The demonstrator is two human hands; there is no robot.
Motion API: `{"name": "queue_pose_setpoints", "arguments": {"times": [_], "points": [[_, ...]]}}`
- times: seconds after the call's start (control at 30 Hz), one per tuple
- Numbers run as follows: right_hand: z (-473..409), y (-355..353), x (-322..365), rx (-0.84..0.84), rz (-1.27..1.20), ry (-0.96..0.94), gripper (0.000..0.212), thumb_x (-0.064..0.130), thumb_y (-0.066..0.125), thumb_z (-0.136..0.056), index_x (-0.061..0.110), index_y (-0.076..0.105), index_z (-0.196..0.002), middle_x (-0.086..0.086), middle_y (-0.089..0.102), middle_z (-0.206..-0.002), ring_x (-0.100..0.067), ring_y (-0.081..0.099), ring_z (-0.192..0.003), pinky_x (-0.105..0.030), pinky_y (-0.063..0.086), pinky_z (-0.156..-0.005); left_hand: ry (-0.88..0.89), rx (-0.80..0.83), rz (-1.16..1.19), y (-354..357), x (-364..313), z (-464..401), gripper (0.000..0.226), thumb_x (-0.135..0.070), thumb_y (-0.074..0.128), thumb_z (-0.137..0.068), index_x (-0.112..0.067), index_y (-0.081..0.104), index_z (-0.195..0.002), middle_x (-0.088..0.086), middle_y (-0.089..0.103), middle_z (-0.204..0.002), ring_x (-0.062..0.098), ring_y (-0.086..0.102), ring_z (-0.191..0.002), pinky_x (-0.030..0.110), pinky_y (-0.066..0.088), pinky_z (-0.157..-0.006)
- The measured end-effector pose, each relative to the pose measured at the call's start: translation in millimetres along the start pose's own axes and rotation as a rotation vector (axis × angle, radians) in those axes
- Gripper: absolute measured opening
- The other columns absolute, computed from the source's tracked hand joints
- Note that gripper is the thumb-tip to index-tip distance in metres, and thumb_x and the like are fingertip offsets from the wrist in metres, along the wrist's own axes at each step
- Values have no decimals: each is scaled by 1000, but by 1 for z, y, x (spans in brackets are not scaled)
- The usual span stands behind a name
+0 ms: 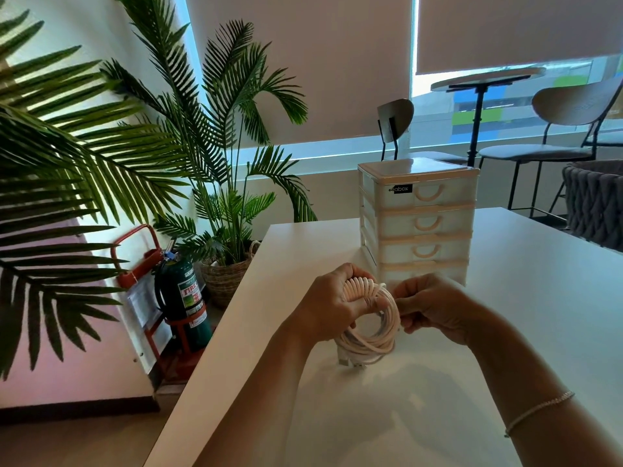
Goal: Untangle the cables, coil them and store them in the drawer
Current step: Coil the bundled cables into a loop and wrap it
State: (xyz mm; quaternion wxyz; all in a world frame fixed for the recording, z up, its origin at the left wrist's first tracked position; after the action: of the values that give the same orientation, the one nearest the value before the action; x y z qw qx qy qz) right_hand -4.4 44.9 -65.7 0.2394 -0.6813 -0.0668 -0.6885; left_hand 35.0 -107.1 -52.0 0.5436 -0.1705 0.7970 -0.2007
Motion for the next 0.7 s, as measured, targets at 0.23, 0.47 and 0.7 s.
{"name": "queue_pose_setpoints", "arguments": {"times": [0.23,0.47,0.7], "points": [[-2,4,-5,56,-160,81,24,3,67,-72,-7,65,-94,-11,62,-69,-14,58,-55,-21,53,-48,35,-31,-6,-1,-2,-1,26,-24,74,-77,-20,55,-95,-7,55,-74,8,52,-58,22,49,-53],[-4,6,-4,-31,-276,78,4,-1,61,-80,-1,63,-76,-7,63,-57,-13,58,-48,-20,51,-43,62,-94,8,-3,0,-2,25,-18,71,-80,-21,54,-98,-9,55,-76,7,52,-60,19,49,-56],[-5,12,-3,30,-297,48,10,0,56,-84,-2,66,-83,-16,67,-77,-24,63,-71,-30,56,-64,77,-167,-71,-3,3,-3,27,-14,69,-82,-17,55,-105,-12,54,-80,5,52,-64,8,43,-57]]}}
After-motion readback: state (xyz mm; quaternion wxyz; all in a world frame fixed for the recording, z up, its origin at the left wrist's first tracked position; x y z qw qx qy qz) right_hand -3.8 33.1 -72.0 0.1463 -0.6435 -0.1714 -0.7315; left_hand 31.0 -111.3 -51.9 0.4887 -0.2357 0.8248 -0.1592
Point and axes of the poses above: each hand's wrist, its own z-axis away from the middle knuckle, its own y-axis out of the palm, x = y × z, the point moved 4 cm from there along -z, towards the middle knuckle
